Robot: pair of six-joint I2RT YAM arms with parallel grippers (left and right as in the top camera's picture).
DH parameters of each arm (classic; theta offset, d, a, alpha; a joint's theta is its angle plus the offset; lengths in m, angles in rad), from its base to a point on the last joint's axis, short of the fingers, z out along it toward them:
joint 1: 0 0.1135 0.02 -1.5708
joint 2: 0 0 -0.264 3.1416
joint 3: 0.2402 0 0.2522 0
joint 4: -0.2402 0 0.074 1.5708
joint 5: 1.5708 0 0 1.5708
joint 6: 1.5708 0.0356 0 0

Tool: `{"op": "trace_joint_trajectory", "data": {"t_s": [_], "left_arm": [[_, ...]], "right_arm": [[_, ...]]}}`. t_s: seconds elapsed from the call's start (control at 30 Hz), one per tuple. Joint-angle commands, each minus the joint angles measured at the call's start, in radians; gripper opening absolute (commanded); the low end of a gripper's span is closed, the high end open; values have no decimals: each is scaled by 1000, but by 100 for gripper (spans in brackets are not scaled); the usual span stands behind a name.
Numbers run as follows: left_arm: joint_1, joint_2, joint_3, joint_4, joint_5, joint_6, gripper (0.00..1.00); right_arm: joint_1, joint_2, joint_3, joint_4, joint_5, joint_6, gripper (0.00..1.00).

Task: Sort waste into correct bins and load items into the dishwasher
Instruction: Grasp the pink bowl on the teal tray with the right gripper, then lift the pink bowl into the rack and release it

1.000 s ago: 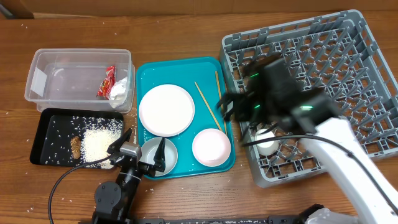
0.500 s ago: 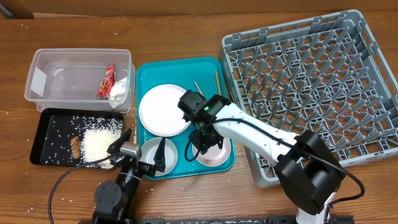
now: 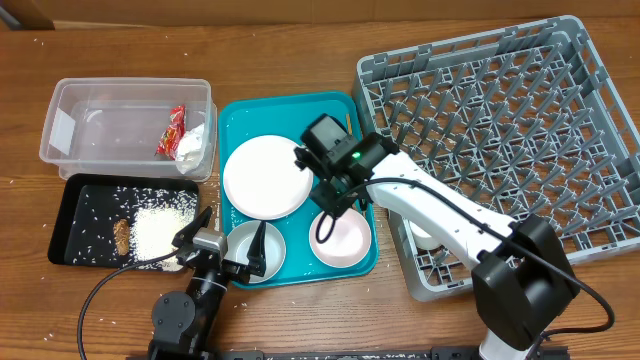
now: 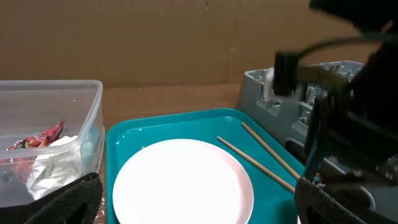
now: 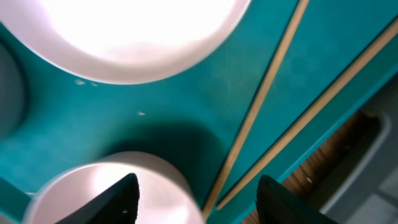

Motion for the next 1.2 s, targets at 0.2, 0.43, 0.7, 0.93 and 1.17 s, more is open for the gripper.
{"op": "trace_joint_trajectory", "data": {"t_s": [0.2, 0.43, 0.7, 0.93, 1.17], "left_arm": [[8, -3, -3, -3, 4, 11, 100], [8, -3, -3, -3, 4, 11, 100], [8, -3, -3, -3, 4, 11, 100], [8, -3, -3, -3, 4, 11, 100], [8, -3, -3, -3, 4, 11, 100]], "right_arm": [[-6, -13, -198, 105, -64, -47, 58], [-12, -13, -102, 33, -48, 44, 5], [-14, -31, 303, -248, 192, 385, 4], [-29, -85, 464, -392, 740, 802, 4], [-192, -71, 439, -461, 1015, 959, 4]]}}
